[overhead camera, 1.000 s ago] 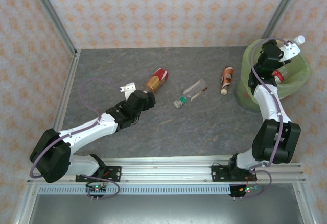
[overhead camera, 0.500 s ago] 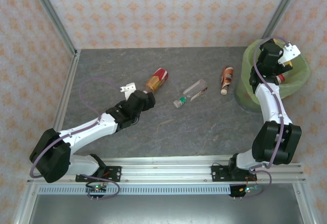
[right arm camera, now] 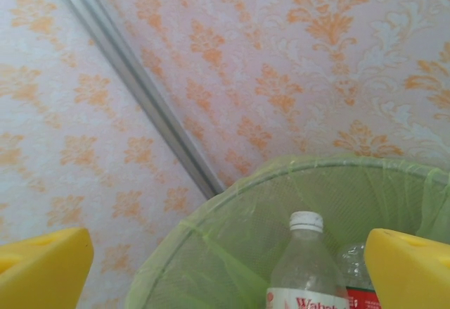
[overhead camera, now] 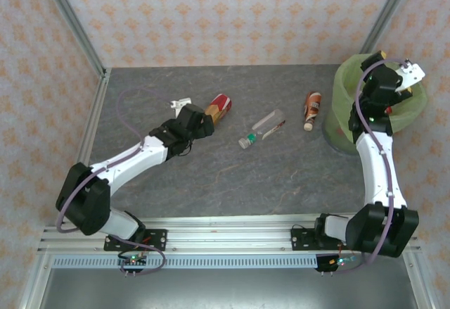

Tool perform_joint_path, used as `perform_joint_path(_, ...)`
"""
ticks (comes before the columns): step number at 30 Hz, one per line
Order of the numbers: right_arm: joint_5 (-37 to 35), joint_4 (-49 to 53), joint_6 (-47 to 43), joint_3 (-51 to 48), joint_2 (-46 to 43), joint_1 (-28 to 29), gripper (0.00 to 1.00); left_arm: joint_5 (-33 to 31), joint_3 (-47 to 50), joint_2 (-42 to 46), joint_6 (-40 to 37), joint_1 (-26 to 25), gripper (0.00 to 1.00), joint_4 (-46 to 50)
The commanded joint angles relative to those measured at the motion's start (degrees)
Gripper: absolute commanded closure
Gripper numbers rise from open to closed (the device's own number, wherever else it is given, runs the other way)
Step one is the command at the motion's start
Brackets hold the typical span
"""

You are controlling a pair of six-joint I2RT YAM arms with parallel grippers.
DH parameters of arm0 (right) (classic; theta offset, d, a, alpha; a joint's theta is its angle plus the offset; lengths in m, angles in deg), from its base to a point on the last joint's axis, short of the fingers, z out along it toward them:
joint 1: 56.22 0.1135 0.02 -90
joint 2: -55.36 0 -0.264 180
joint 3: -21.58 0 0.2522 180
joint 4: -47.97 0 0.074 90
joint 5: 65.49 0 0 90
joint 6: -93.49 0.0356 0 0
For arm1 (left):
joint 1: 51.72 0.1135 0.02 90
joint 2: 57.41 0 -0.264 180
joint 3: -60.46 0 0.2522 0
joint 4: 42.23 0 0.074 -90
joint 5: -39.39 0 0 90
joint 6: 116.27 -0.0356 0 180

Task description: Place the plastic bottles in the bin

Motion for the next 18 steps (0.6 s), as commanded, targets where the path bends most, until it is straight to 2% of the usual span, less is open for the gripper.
perform_joint_path(1,9.7,0.7,-2.0,-1.8,-4.0,0.1,0.01,4.1,-3.4,-3.0,-6.0,1.3,0.00,4.3)
perform_joint_path(5,18.5,1.9,-3.2,-3.1,-7.3,1.7,0.01,8.3,-7.0,-7.0,-10.8,2.7,0.00,6.2)
perform_joint_path(9,23.8,3.5,-5.8,-5.1,-10.4,5.8,0.01,7.5,-8.9,-9.4,-13.8,3.4,0.00,7.3)
perform_joint_path(11,26.2,3.5,-6.1,-6.1,-11.6,7.7,0.01,10.1,-9.6,-10.6,-15.4,4.4,0.00,7.4)
perform_joint_path(15,38.5,0.7,-6.7,-9.2,-13.6,10.7,0.01,16.0,-12.6,-14.3,-19.7,6.2,0.00,9.2)
perform_joint_path(18,41.1,-1.0,-7.6,-11.4,-14.6,14.1,0.01,21.5,-14.5,-16.5,-21.0,8.2,0.00,9.7)
